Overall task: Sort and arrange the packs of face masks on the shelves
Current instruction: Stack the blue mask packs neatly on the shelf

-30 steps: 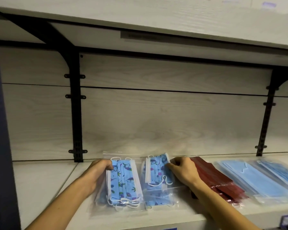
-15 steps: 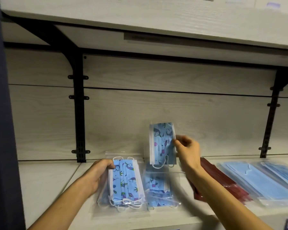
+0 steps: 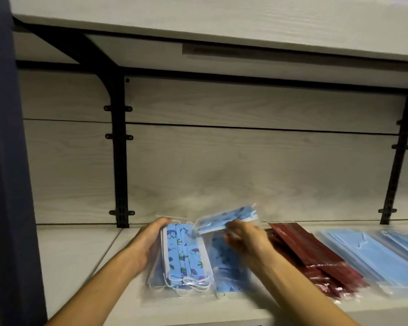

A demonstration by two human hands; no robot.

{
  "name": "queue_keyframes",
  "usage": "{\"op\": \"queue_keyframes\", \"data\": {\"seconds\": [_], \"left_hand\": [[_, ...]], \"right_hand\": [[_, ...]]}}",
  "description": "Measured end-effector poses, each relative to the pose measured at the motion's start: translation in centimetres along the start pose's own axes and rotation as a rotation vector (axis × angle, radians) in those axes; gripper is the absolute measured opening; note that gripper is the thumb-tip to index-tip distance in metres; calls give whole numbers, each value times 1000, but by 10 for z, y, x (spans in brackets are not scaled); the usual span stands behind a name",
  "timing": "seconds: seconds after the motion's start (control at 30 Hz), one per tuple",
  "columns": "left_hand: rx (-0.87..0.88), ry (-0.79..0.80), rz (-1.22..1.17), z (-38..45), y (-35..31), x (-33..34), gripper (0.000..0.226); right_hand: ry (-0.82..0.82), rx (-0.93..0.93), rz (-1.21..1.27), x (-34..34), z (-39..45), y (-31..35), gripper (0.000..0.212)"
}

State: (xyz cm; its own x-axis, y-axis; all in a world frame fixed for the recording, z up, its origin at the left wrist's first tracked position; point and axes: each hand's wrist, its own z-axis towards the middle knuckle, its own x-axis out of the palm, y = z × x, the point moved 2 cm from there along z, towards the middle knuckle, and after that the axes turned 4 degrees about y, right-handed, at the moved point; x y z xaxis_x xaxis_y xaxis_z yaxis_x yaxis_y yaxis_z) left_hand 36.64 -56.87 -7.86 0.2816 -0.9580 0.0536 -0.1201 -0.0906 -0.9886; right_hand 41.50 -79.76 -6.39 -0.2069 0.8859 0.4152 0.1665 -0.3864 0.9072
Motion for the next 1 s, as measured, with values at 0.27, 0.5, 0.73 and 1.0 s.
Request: {"op": "queue_keyframes", "data": {"seconds": [0.27, 0.5, 0.73, 1.0], "left_hand": [[23, -6, 46, -4, 1, -1, 33], [3, 19, 56, -5, -4, 1, 30], [-35, 17, 75, -6, -3, 0, 44], [21, 89, 51, -10, -2, 4, 49]], "right_hand": [[88, 32, -560, 0, -36, 11, 44], [-76, -436, -1008, -30, 7, 33, 68], [163, -421, -1618, 3, 24, 19, 62], [-15, -436, -1481, -4, 16, 7, 29]]}}
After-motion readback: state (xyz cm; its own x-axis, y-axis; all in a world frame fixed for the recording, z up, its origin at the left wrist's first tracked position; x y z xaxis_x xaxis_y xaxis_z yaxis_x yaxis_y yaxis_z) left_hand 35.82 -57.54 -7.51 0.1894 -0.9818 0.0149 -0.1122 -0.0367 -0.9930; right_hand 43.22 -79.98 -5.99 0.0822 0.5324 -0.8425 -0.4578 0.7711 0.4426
